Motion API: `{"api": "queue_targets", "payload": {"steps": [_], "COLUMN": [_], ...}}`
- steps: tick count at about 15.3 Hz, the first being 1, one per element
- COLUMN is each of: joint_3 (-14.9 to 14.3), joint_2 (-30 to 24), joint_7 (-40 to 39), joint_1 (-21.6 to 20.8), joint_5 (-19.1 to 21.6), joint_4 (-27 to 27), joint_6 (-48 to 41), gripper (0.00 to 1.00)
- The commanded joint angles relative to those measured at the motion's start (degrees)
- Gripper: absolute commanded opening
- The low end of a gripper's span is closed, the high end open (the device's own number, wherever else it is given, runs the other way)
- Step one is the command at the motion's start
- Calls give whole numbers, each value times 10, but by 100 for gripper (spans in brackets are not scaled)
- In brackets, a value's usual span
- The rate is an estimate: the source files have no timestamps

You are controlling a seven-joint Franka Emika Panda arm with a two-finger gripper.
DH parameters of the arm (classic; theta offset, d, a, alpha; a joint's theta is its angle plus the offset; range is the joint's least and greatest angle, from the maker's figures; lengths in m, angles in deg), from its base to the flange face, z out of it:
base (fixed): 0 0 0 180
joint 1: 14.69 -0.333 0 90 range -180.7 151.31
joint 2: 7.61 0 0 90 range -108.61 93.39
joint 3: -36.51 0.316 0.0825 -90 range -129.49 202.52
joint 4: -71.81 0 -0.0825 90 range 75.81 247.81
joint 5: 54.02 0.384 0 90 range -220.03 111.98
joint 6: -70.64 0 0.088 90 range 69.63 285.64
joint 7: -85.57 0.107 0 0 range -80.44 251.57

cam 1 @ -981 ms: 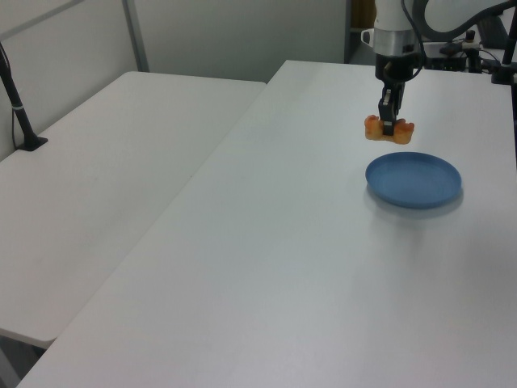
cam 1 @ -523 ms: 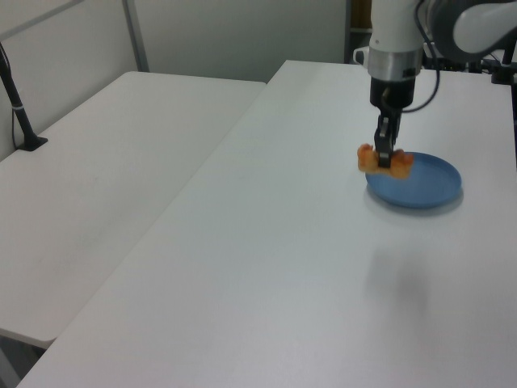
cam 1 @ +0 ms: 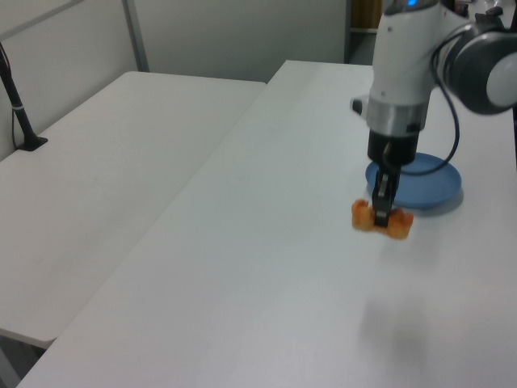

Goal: Put the bread on the table
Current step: 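Lift the bread roll off the plate and carry it beside the plate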

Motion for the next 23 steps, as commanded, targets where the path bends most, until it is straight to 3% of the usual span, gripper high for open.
{"api": "queue_targets", "payload": {"steps": [1,4,8,11,12,15,16,17,23], "joint_3": [-3,-3,-7,-8,-8,-8,-9,-9,-9], "joint_2": [56,98,131,156,160,161,161,161,146], "joint_7": [23,24,69,84,85,85,90,92,92], "joint_1": [-35,-56,-81,-91,-91,-88,-85,-85,-81], "joint_5": [-8,-15,-58,-63,-65,-66,-65,-66,-65], "joint_4": [-16,-15,-12,-12,-11,-11,-11,-11,-15], "joint_6": [38,75,83,83,83,83,82,82,74], "gripper": [0,0,0,7,12,49,81,100,100]}}
